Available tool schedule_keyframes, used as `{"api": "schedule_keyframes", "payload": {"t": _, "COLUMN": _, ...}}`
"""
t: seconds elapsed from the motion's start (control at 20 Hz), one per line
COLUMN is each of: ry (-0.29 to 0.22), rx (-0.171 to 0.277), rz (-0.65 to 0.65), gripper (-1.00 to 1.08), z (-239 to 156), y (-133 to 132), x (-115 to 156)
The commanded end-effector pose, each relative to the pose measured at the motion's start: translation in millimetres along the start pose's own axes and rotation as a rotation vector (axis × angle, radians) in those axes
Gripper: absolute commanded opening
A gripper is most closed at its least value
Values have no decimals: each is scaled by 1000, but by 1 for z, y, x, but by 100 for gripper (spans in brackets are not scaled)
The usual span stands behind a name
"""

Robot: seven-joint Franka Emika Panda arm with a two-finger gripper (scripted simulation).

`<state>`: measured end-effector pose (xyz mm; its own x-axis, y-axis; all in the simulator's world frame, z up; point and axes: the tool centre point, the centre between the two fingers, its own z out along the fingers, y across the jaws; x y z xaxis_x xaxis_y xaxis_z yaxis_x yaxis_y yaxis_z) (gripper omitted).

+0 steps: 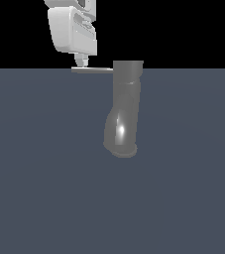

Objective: Turn on the faucet by rotating a designated handle.

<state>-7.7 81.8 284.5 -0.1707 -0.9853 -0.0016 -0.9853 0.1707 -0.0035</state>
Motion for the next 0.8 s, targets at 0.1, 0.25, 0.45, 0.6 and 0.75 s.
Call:
{"api": "schedule_keyframes", "payload": {"t": 0.1, "ry": 1, "rx": -4, "rz": -2, "gripper": -100, "z": 0, "y": 14, "x": 0}}
{"api": "schedule_keyframes", "payload": {"t": 0.25, "ry": 1, "rx": -4, "rz": -2, "gripper": -100, "z": 0, "y": 22, "x": 1}}
{"api": "schedule_keyframes", "payload": {"t": 0.45, "ry": 1, "rx": -3, "rz": -1, "gripper": -100, "z": 0, "y": 32, "x": 2}}
{"api": "schedule_keyframes", "payload": {"t": 0.6, "ry": 1, "rx": -3, "rz": -1, "gripper": -100, "z": 0, "y": 40, "x": 2}}
{"api": "schedule_keyframes", "payload": {"t": 0.75, "ry": 2, "rx": 0, "rz": 2, "gripper": -100, "z": 0, "y": 38, "x": 6}}
